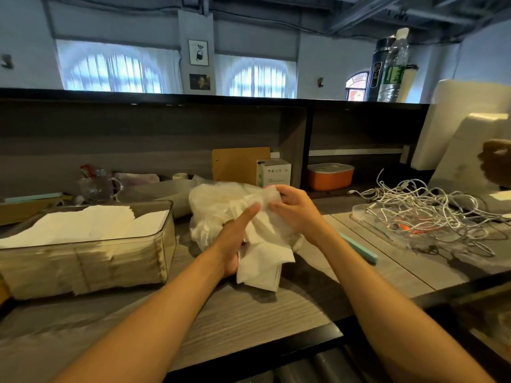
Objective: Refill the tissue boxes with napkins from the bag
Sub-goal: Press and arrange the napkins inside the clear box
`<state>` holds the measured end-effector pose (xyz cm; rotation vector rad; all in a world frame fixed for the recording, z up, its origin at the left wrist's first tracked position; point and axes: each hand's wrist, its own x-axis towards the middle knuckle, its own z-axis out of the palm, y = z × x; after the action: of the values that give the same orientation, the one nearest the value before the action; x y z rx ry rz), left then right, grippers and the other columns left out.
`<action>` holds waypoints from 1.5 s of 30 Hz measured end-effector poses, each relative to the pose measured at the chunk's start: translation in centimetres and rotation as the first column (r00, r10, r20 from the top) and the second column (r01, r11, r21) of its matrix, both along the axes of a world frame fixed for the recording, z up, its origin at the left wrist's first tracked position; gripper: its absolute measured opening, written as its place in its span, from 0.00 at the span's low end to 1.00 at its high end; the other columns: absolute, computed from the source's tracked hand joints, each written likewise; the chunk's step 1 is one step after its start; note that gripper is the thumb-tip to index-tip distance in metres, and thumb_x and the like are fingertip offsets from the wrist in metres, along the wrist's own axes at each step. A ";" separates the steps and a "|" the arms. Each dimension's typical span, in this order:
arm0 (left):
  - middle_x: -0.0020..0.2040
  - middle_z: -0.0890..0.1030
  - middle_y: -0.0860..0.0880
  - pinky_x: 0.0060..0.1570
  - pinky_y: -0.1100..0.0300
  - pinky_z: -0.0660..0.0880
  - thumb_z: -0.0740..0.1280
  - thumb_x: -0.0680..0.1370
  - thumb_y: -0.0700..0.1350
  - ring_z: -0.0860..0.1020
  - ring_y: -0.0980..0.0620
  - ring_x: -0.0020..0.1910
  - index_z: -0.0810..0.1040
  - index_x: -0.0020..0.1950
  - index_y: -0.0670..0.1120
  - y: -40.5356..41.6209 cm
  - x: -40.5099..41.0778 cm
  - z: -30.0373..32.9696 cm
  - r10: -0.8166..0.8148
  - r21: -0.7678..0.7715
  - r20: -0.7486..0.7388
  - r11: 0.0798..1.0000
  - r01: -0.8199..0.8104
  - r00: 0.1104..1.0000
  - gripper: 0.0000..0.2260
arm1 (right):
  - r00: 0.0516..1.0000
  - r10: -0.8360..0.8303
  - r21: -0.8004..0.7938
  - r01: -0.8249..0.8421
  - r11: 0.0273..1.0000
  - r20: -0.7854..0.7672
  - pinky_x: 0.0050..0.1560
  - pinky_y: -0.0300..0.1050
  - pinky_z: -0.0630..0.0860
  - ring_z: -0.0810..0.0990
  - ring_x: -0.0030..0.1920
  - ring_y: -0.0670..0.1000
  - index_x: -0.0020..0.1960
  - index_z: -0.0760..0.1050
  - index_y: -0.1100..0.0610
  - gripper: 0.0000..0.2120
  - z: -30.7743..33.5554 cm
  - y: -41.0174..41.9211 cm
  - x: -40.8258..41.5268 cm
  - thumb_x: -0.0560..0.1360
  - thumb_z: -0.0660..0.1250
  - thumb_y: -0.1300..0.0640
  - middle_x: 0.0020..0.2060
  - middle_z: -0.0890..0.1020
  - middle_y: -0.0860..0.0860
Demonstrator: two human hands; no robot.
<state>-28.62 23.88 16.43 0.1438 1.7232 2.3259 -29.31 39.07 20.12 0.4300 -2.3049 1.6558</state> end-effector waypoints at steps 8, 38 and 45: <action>0.44 0.86 0.44 0.32 0.56 0.80 0.71 0.78 0.41 0.85 0.47 0.39 0.81 0.58 0.43 0.7 0.7 -0.5 0.095 -0.026 -0.054 0.995 -0.096 0.994 0.10 | 0.989 -0.143 0.165 0.148 0.975 -0.039 0.56 0.46 0.77 0.75 0.57 0.50 0.72 0.68 0.54 0.23 -1.1 -0.1 -0.3 0.78 0.68 0.57 0.60 0.75 0.50; 0.47 0.83 0.49 0.51 0.48 0.81 0.67 0.80 0.49 0.82 0.47 0.49 0.78 0.47 0.53 0.9 1.8 0.8 0.371 -0.009 -0.140 0.927 -0.376 0.918 0.03 | 0.970 -0.211 -0.100 0.200 0.975 -0.118 0.49 0.49 0.80 0.81 0.48 0.52 0.50 0.77 0.51 0.03 -1.5 -0.6 0.0 0.77 0.69 0.56 0.46 0.82 0.52; 0.55 0.82 0.47 0.54 0.47 0.80 0.67 0.80 0.50 0.81 0.45 0.53 0.74 0.66 0.48 0.4 1.4 0.8 0.394 0.057 -0.006 0.918 -0.393 0.919 0.16 | 0.931 -0.366 -0.296 0.348 0.889 -0.006 0.51 0.48 0.80 0.79 0.50 0.49 0.57 0.74 0.53 0.09 -1.1 0.5 -0.1 0.79 0.67 0.54 0.51 0.79 0.49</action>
<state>-27.27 24.24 17.20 -0.1946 1.8376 2.6573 -29.36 39.58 19.02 -0.0115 -1.9072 1.7210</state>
